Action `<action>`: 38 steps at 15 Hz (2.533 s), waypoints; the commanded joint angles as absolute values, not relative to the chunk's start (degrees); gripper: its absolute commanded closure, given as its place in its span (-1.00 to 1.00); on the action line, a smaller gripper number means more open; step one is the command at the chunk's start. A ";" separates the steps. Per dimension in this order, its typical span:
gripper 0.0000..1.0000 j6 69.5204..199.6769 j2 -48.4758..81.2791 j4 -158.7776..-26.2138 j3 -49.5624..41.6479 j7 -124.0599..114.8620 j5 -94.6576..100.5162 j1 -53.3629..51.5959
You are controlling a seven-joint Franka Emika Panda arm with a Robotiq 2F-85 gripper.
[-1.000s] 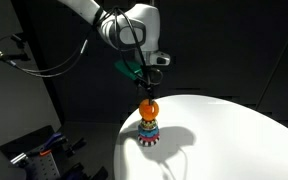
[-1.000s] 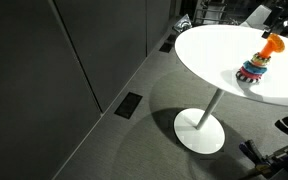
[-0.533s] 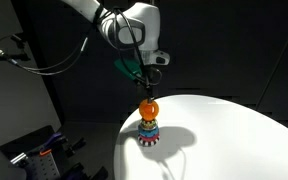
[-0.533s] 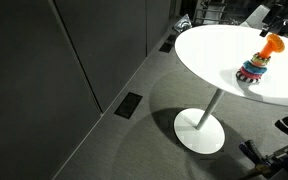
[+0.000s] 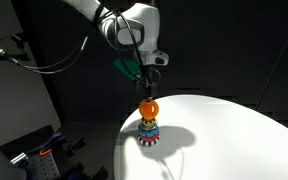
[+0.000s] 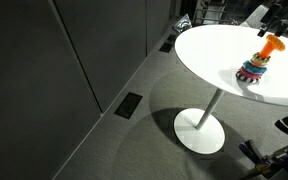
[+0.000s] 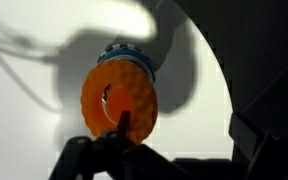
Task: Put the orange ring around the orange block
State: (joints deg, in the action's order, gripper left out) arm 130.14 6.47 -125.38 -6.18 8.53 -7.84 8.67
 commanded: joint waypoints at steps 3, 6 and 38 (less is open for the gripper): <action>-1.00 130.57 5.29 -126.82 -5.77 12.76 -11.44 8.71; -1.00 130.80 5.39 -127.24 -5.63 13.62 -11.84 8.60; -1.00 136.06 4.18 -127.50 -6.03 13.95 -12.64 8.80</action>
State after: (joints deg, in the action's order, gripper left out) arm 134.98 4.63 -127.39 -5.74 12.65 -11.46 8.73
